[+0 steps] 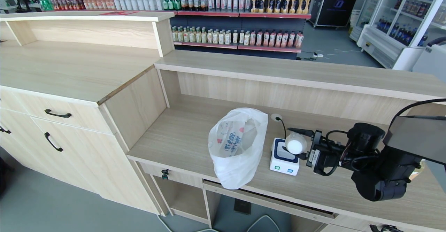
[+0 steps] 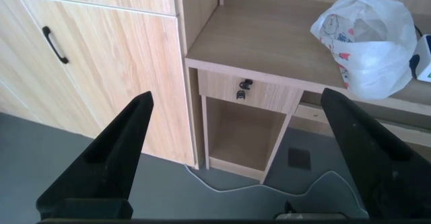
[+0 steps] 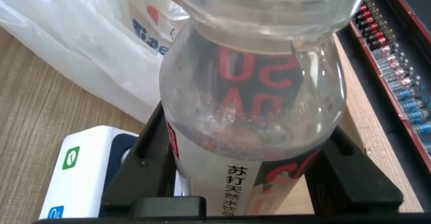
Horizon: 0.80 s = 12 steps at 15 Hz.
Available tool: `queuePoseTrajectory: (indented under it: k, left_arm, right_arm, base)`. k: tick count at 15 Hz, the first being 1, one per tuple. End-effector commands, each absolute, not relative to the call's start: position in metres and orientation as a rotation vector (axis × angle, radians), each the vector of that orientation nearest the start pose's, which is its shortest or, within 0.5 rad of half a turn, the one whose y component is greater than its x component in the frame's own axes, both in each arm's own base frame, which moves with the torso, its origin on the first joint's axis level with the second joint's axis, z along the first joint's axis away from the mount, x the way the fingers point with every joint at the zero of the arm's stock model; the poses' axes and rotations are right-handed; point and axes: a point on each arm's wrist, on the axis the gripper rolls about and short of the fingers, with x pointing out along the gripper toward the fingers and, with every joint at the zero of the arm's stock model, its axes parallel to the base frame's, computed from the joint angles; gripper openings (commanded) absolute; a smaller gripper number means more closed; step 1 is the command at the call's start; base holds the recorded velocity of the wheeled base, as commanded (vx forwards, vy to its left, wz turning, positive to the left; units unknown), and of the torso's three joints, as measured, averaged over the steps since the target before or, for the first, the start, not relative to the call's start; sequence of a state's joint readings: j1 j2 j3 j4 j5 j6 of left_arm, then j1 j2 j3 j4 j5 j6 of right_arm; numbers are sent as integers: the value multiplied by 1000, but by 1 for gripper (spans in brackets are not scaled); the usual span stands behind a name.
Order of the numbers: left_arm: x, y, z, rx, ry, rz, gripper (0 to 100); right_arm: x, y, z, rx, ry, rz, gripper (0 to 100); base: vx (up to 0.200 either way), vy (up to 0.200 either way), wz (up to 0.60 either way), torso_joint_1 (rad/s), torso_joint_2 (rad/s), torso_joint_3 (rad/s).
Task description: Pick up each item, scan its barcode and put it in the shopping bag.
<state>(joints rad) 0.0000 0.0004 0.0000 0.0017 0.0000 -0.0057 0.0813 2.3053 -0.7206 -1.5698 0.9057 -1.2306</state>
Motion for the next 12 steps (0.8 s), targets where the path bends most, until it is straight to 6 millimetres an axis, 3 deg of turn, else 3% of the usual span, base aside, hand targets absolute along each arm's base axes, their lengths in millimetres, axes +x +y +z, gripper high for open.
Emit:
queuePoseTrajectory:
  k: [1, 12]
  left_arm:
    - [-23, 0, 75, -6, 2, 0, 100]
    - [-23, 0, 75, -6, 2, 0, 100]
  right_arm:
    - [369, 50, 41, -1105, -587, 872, 0]
    - [394, 66, 31, -1061, -621, 887, 0]
  base:
    - [0, 0, 0, 0, 0, 0]
    - [0, 0, 0, 0, 0, 0]
